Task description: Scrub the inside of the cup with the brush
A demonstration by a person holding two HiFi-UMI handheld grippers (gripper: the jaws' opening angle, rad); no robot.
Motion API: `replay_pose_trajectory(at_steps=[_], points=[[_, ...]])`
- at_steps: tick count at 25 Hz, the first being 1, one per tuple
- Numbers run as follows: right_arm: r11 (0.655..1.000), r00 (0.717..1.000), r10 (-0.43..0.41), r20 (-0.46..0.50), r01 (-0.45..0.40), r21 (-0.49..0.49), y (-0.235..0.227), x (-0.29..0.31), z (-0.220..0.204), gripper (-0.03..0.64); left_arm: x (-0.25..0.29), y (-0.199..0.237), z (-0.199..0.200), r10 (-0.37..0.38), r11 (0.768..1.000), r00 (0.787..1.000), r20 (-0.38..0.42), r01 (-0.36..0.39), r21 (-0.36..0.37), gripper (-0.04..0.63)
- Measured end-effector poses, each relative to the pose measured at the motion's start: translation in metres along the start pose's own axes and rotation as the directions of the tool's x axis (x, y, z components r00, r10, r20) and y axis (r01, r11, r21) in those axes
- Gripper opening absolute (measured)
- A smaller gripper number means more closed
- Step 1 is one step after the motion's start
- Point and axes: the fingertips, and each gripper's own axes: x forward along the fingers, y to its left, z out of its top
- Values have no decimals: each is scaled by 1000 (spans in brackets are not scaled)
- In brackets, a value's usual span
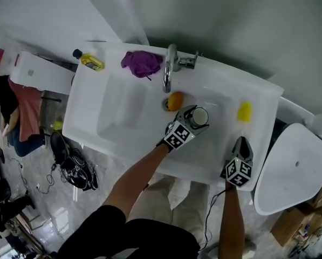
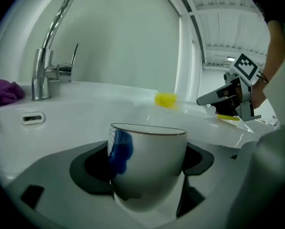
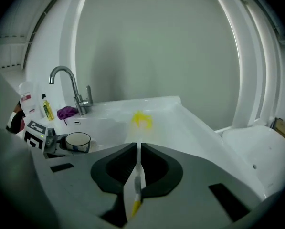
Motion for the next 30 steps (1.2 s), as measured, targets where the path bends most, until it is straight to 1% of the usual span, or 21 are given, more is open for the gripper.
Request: replay_pose_trajectory(at_steps=[3,5,8,14,17,19,22,24,26,28,30], points=[[998,999,-37,16,38,-59,14,2,-4,55,2,3,-10,-4,1000,1000,6,3,27,420],[992,998,-61,14,63,-111,19,5,-7,57,7,4,-14,4,1000,1000,5,-4,23,420],[984,998,-69,-8,67,-164,25,9,-11,71,8,3,-13,10,1000,1000,5,-10,20,419],[979,996,-85,-12,81,-185,24,9,-7,71,6,1,-16,4,1000,1000,17,-5,6,419],[981,997,-78,-12,74,-177,25,11,-8,71,0,5,-23,3,999,1000,3,-3,-38,420],[984,998,-68,-16,64,-167,24,12,-9,72,-4,7,-28,-5,998,1000,-24,3,-66,420],[985,998,-63,-21,58,-164,22,10,-10,72,-7,3,-35,-21,997,997,-81,15,-72,420],[986,998,-54,-30,48,-159,22,9,-10,72,-8,1,-46,-30,995,988,-151,15,-94,420],[989,999,-38,-39,32,-143,24,13,-9,74,-10,5,-54,-35,991,973,-226,5,-134,439],[991,999,-21,-47,15,-131,26,14,-10,74,-15,9,-56,-25,987,966,-256,-17,-160,443],[991,999,-17,-51,10,-134,25,13,-12,75,-22,9,-54,-10,987,963,-270,-34,-154,443]])
